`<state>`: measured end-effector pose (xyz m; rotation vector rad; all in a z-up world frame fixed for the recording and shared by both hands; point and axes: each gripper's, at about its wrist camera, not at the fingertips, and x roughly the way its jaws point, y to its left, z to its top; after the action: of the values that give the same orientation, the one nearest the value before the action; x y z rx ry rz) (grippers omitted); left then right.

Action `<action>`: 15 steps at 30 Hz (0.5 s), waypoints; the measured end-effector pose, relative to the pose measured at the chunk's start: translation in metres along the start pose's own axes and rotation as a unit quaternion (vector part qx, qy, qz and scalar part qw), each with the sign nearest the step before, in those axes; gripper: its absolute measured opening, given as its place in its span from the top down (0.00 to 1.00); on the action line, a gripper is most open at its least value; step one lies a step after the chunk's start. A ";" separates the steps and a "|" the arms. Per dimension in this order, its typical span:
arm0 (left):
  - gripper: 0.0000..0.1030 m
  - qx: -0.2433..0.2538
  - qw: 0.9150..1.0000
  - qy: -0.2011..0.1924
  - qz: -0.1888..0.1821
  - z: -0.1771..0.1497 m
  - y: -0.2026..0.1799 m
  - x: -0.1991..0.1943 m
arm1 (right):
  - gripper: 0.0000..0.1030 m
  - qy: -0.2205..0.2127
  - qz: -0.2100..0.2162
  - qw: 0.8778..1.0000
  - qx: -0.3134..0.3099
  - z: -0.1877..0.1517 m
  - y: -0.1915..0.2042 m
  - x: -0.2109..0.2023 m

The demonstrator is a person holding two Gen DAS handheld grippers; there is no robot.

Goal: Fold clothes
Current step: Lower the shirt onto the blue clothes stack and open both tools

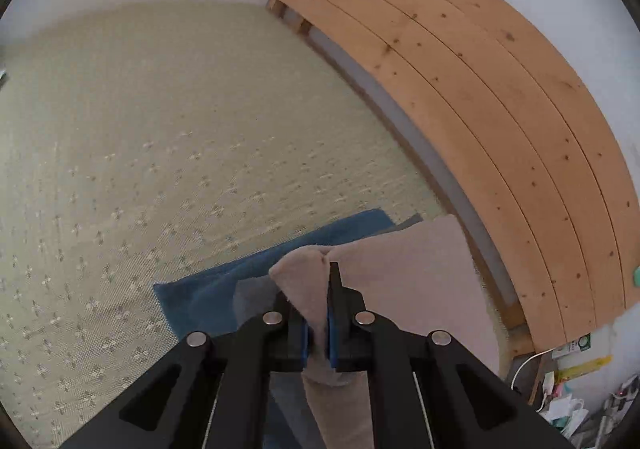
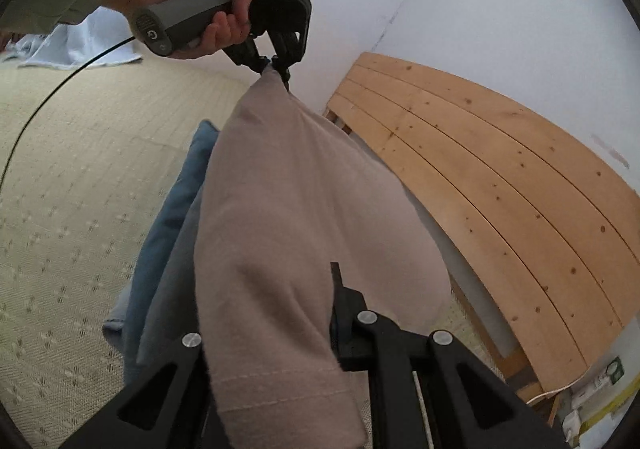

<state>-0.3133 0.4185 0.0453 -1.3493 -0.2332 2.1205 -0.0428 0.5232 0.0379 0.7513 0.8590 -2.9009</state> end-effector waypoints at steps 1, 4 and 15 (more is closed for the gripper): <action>0.95 -0.003 1.000 0.000 0.001 -0.001 0.004 0.002 | 0.92 0.001 0.004 1.000 -0.008 0.000 0.004 -0.001; 0.94 -0.008 1.000 0.005 0.011 -0.004 0.016 0.011 | 0.92 0.019 0.020 0.999 -0.029 0.001 0.016 0.005; 0.56 0.003 0.999 -0.042 0.026 -0.002 0.015 -0.029 | 0.50 0.059 0.116 0.991 0.043 0.017 -0.008 -0.004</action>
<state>-0.3089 0.3894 0.0599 -1.2771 -0.2292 2.2222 -0.0479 0.5210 0.0559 0.9662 0.6117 -2.7247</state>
